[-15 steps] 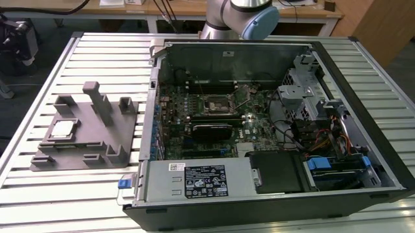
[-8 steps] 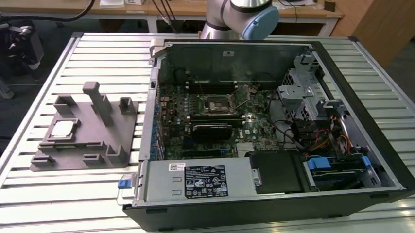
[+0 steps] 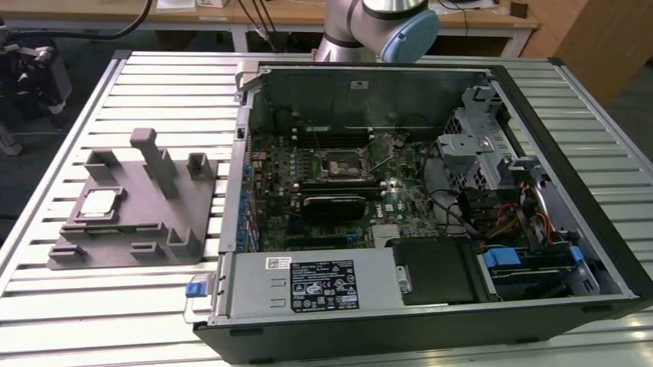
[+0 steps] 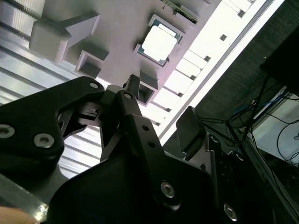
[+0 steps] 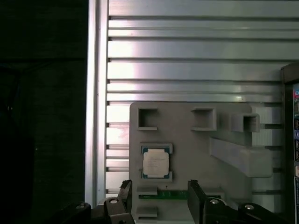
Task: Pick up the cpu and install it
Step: 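Pick up the cpu and move it towards the insertion slot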
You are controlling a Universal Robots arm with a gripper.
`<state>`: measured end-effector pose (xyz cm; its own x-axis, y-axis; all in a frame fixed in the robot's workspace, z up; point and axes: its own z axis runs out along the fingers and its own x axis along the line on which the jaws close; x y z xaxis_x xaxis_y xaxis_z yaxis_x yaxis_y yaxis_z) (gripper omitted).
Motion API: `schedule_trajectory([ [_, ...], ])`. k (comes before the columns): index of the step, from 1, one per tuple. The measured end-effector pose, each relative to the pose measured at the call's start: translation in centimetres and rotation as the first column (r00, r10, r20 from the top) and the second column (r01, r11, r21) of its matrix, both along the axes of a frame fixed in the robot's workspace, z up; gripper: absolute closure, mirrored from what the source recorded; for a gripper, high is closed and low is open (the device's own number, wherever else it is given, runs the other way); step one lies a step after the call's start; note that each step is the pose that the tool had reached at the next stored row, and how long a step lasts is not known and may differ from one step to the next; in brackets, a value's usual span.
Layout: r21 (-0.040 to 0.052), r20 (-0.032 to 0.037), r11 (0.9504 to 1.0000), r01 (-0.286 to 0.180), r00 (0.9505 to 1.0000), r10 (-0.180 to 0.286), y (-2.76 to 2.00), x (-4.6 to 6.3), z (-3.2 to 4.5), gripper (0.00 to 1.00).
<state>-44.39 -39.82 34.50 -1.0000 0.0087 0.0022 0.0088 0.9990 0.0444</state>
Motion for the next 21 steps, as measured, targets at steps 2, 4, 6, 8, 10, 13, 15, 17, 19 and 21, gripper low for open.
schedule_trajectory([
  [2,0.0,-0.0001,1.0,0.0,1.0,0.0,0.0,0.0,-0.12,0.41],
  [4,0.0001,0.0,1.0,-0.001,1.0,0.001,0.0,0.0,-0.25,0.41],
  [6,0.0,-0.0002,1.0,-0.001,1.0,0.001,0.0,0.0,-0.38,0.41],
  [8,0.0001,-0.0001,1.0,-0.001,1.0,0.001,0.0,0.0,-0.5,0.41],
  [10,0.0001,-0.0002,1.0,-0.001,1.0,0.001,0.0,0.0,-0.61,0.41],
  [13,0.0001,-0.0003,1.0,-0.001,1.0,0.001,0.0,0.0,-0.79,0.41],
  [15,0.0001,-0.0006,1.0,-0.001,1.0,0.001,0.0,0.0,-0.91,0.41],
  [17,0.0001,-0.0012,1.0,-0.001,1.0,0.001,0.0,0.0,-1.05,0.41],
  [19,0.0001,-0.0016,1.0,-0.001,1.0,0.001,0.0,0.0,-1.18,0.41],
  [21,0.0001,-0.0019,1.0,-0.001,1.0,0.001,0.0,0.0,-1.33,0.41],
])
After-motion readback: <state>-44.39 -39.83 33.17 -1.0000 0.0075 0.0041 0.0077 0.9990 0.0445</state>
